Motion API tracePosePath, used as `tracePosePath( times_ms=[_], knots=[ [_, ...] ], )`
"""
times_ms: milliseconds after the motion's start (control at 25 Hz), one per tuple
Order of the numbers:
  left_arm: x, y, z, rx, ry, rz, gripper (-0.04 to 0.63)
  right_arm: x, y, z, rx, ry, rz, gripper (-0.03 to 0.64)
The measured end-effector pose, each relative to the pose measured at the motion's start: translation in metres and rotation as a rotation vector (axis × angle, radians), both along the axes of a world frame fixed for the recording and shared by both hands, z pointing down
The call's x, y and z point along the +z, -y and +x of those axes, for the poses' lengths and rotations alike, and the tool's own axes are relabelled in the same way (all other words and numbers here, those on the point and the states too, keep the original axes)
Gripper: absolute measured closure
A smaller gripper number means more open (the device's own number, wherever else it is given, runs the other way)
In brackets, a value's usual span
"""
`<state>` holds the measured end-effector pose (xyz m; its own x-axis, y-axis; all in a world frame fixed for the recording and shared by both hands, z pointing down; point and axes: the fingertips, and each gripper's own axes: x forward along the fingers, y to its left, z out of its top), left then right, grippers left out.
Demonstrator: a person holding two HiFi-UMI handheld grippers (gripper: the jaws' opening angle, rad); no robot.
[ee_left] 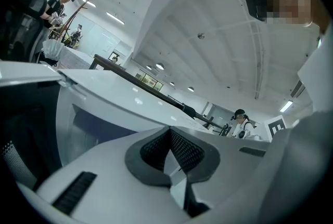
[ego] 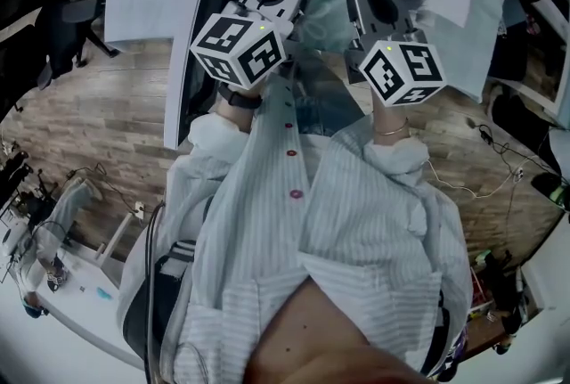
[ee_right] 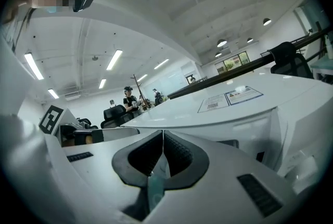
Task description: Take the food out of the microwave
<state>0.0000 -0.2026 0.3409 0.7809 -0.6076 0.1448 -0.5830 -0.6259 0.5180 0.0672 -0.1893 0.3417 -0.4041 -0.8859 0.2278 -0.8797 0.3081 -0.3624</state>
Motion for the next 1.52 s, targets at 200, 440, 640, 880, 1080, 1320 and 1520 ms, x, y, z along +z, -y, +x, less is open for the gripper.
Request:
tracePosePath(
  times_ms=[200,440,640,880,1080,1320,1520],
  knots=[
    [0.021,0.001,0.001,0.001,0.002,-0.054,0.588,0.021,0.000,-0.004,-0.005,0.020,-0.047,0.583],
    [0.048,0.002,0.005,0.010,0.029,-0.096,0.588,0.047,-0.002,-0.006,-0.011,0.040,-0.097,0.583],
    [0.069,0.001,0.008,0.021,0.040,-0.124,0.588,0.073,-0.005,-0.006,-0.013,0.039,-0.150,0.583],
    [0.094,0.000,0.004,0.008,0.057,-0.167,0.588,0.104,-0.008,-0.003,-0.009,0.035,-0.206,0.583],
    [0.109,0.000,0.003,0.002,0.072,-0.191,0.588,0.119,-0.006,-0.001,0.000,0.034,-0.232,0.583],
    [0.130,0.003,0.001,-0.030,0.079,-0.221,0.588,0.141,-0.003,0.002,0.006,0.057,-0.261,0.583],
    [0.142,0.005,0.000,-0.043,0.076,-0.238,0.588,0.150,-0.001,0.005,0.015,0.081,-0.276,0.583]
  ],
)
